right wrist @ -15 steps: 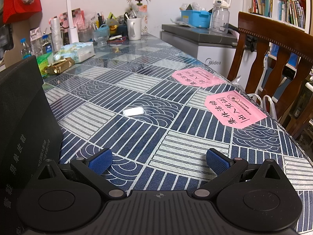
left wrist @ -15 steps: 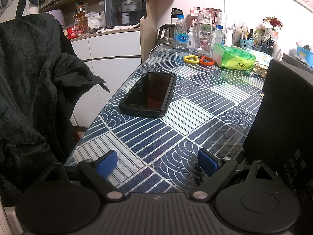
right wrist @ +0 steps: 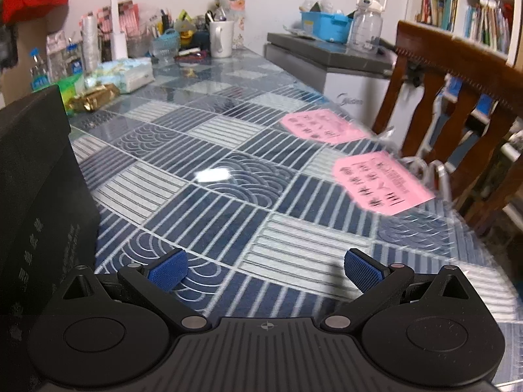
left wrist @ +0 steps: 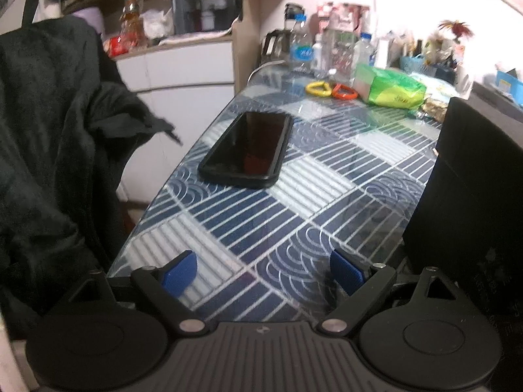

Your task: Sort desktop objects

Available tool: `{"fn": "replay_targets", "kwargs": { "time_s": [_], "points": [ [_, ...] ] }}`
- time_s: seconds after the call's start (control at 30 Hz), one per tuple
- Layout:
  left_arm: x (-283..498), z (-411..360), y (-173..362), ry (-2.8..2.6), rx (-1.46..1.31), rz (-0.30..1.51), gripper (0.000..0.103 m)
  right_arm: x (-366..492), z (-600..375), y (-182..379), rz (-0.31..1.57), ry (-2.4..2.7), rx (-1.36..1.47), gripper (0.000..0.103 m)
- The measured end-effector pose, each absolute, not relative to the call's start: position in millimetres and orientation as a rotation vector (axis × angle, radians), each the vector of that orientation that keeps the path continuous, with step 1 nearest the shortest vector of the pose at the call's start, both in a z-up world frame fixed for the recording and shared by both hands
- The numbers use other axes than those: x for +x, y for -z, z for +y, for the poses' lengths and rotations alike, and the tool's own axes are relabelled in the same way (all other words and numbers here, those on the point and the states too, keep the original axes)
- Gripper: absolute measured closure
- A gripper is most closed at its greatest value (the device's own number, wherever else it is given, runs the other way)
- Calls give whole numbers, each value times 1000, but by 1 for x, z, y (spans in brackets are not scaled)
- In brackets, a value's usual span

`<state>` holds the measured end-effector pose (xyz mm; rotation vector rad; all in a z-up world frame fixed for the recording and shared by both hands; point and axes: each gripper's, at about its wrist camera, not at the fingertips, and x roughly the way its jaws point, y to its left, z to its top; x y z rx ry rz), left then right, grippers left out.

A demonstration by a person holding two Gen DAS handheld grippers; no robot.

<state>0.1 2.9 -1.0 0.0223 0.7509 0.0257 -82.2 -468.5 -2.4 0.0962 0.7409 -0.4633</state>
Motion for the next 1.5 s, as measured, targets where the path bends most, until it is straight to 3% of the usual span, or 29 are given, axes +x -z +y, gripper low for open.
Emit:
{"fn": "replay_targets", "kwargs": {
  "time_s": [0.23, 0.73, 1.03, 1.5],
  "points": [
    [-6, 5, -33, -120, -31, 937, 0, -111, -462, -63, 691, 459, 113, 0],
    [-75, 9, -209, 5, -96, 762, 0, -182, -387, -240, 608, 320, 157, 0],
    [-101, -5, -269, 163, -81, 645, 0, -172, -330, -263, 682, 181, 171, 0],
    [-128, -12, -276, 50, -131, 545, 0, -192, -330, -285, 507, 108, 168, 0]
  ]
}}
